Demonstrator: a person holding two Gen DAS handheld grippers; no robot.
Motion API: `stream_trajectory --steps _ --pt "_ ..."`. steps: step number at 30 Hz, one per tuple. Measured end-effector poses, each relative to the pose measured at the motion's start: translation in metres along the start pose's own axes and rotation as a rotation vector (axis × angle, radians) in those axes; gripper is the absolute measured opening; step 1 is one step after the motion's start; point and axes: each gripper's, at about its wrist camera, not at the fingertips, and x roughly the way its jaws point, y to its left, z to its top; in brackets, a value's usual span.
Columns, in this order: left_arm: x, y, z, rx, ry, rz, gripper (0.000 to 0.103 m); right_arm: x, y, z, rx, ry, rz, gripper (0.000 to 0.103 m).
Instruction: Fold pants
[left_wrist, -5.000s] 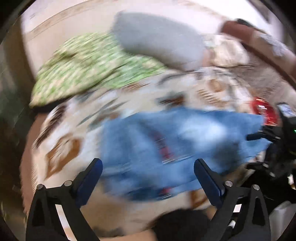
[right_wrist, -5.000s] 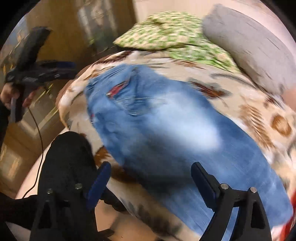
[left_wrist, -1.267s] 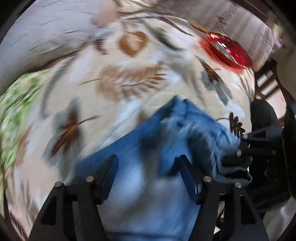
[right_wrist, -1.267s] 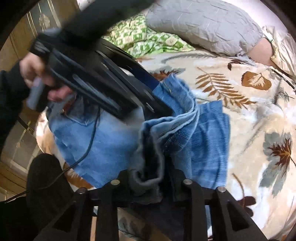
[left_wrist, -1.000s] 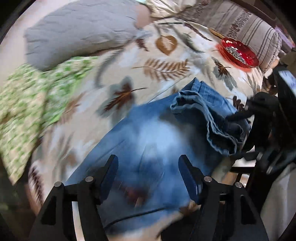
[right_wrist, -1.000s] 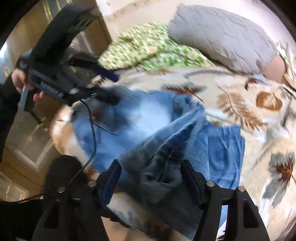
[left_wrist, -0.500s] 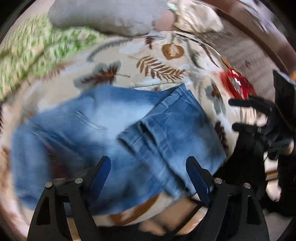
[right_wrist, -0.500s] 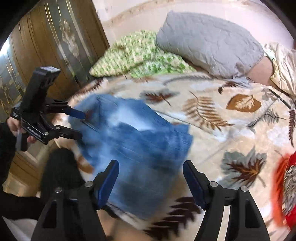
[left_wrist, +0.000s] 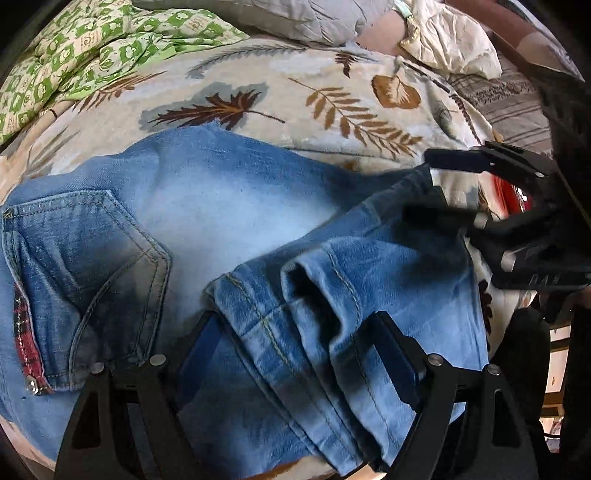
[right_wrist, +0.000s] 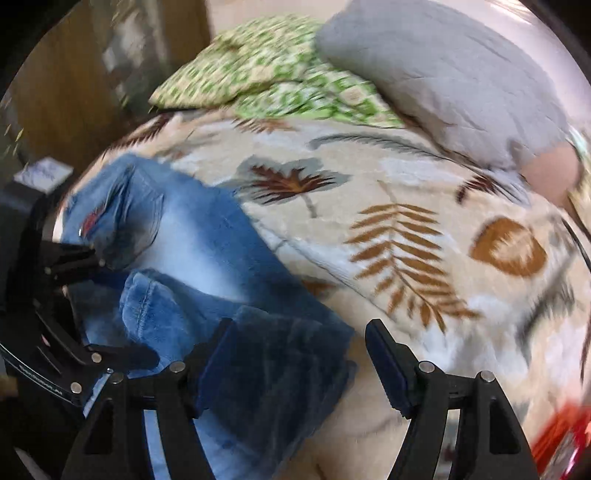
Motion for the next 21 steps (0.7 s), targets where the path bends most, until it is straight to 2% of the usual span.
stream_trajectory --steps 1,2,4,5,7,8,9,10,11,13,15,18,19,21 --pt "0.001 0.000 0.000 0.007 -0.001 0.000 0.073 0.004 0.005 0.003 -0.054 0.027 0.009 0.075" --pt "0.001 0.000 0.001 0.014 0.001 -0.004 0.056 0.007 0.011 0.007 -0.117 0.046 -0.005 0.075" --pt "0.003 -0.002 0.000 0.028 0.008 -0.041 0.039 0.014 0.020 0.012 -0.229 0.096 0.001 0.075" --pt "0.003 -0.005 -0.002 0.047 0.004 -0.042 0.031 0.019 0.023 0.014 -0.267 0.128 0.024 0.075" --pt "0.002 -0.008 -0.004 0.074 0.000 -0.050 0.024 0.031 0.025 0.014 -0.303 0.194 0.055 0.073" --pt "0.001 -0.009 -0.004 0.077 -0.002 -0.052 0.020 0.036 0.025 0.013 -0.307 0.216 0.063 0.063" --pt "-0.001 -0.008 -0.004 0.080 -0.007 -0.062 0.018 0.037 0.026 0.011 -0.306 0.227 0.080 0.055" --pt "-0.005 -0.008 -0.003 0.083 -0.014 -0.077 0.015 0.035 0.027 0.010 -0.303 0.221 0.082 0.040" --pt "-0.013 -0.009 -0.001 0.097 -0.029 -0.094 0.013 0.028 0.027 0.008 -0.301 0.197 0.059 0.031" --pt "-0.030 -0.014 0.005 0.134 -0.075 -0.115 0.012 0.015 0.022 0.003 -0.275 0.154 0.025 0.020" --pt "-0.049 -0.023 0.017 0.192 -0.129 -0.136 0.012 -0.002 0.009 -0.001 -0.194 0.103 0.023 0.017" --pt "-0.051 -0.031 0.035 0.250 -0.151 -0.118 0.012 -0.020 -0.006 -0.005 -0.101 0.053 0.009 0.017" --pt "-0.042 -0.029 0.042 0.245 -0.127 -0.113 0.013 -0.022 -0.012 -0.004 -0.073 0.045 0.003 0.017" --pt "-0.004 -0.013 0.053 0.178 -0.009 -0.085 0.016 -0.013 -0.025 -0.003 -0.005 0.058 -0.017 0.017"
